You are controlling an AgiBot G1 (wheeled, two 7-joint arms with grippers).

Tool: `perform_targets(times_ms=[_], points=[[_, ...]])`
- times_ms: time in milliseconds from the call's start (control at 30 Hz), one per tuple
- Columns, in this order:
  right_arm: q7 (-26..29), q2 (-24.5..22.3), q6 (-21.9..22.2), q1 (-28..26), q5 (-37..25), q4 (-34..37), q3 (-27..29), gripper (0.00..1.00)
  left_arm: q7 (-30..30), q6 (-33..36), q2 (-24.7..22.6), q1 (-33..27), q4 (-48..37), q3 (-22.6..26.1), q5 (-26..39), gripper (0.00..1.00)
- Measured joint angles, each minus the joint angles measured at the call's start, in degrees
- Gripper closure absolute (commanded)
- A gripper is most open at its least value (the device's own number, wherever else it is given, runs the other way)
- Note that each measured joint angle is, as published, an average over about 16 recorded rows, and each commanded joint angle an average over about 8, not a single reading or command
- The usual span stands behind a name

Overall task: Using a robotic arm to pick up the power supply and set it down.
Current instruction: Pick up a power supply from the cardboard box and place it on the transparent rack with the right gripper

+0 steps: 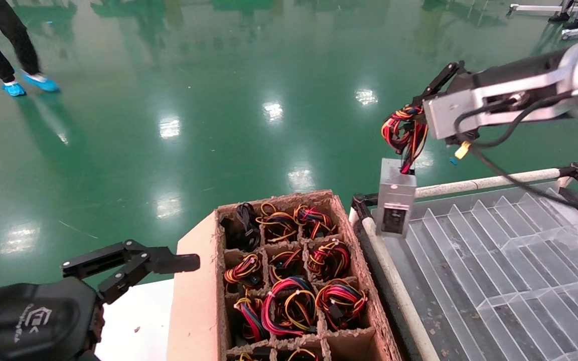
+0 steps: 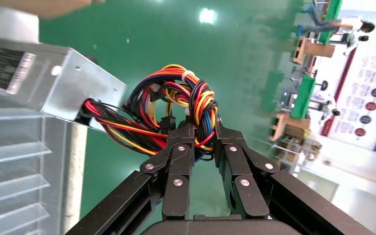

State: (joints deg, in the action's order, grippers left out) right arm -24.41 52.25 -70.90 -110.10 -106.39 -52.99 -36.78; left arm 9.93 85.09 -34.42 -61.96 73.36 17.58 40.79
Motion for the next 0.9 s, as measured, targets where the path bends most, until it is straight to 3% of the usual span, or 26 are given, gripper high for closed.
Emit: perform_targets(times_ms=[300,900], points=[[-0.93,-0.27,3.69,3.36,-2.25,-3.53,-0.77,1.0,-0.01,-0.01,0.01,-0.01,0.0,0.02,-0.02,0.0],[-1.96,-0.3,4.25,6.68,-1.63,-5.35,-1.29,1.0,-0.03,-0.03,0.03,-0.02,0.0,0.07,-0.05,0.0]])
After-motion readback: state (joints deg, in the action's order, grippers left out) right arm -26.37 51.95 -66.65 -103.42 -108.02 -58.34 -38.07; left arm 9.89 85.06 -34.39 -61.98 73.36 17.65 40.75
